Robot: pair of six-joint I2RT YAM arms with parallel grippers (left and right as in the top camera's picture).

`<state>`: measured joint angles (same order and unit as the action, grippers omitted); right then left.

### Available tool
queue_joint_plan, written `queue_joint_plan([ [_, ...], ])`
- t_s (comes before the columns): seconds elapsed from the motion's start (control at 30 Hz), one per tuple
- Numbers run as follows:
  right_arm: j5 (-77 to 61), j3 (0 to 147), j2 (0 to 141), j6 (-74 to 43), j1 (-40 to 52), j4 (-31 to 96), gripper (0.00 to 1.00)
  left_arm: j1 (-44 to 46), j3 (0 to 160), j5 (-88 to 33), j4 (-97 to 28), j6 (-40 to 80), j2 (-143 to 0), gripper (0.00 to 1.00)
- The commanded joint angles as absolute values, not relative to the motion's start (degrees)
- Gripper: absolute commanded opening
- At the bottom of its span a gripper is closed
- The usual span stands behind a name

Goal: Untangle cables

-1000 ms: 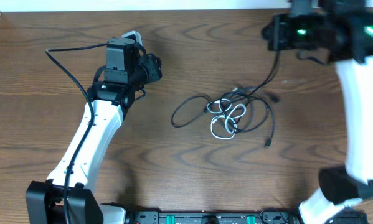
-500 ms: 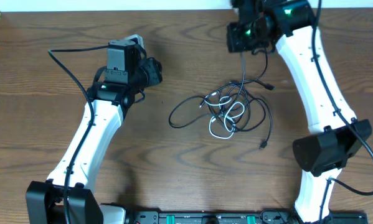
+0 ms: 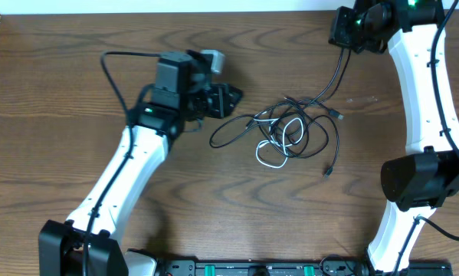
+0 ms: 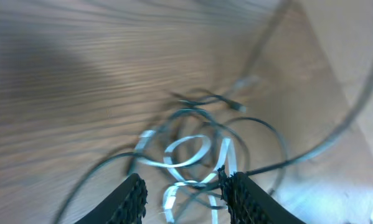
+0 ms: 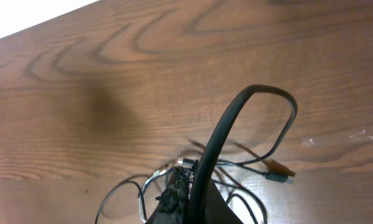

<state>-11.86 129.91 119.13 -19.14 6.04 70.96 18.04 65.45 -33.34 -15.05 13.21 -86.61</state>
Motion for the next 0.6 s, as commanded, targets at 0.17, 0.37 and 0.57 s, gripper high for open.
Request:
queue_joint_plan([
  [0.17, -12.8, 130.3, 120.0, -19.0, 6.4, 71.7, 0.01, 27.5, 65.9, -33.7, -11.5, 12.0, -86.8, 0.59],
  [0.37, -12.9, 130.3, 120.0, -19.0, 6.5, 72.1, 0.01, 32.6, 65.8, -29.1, -11.9, 12.0, -89.0, 0.64],
  [0.57, -13.9, 130.3, 120.0, -18.3, 6.4, 72.6, 0.01, 36.9, 65.8, -20.1, -10.1, 10.5, -92.7, 0.67],
])
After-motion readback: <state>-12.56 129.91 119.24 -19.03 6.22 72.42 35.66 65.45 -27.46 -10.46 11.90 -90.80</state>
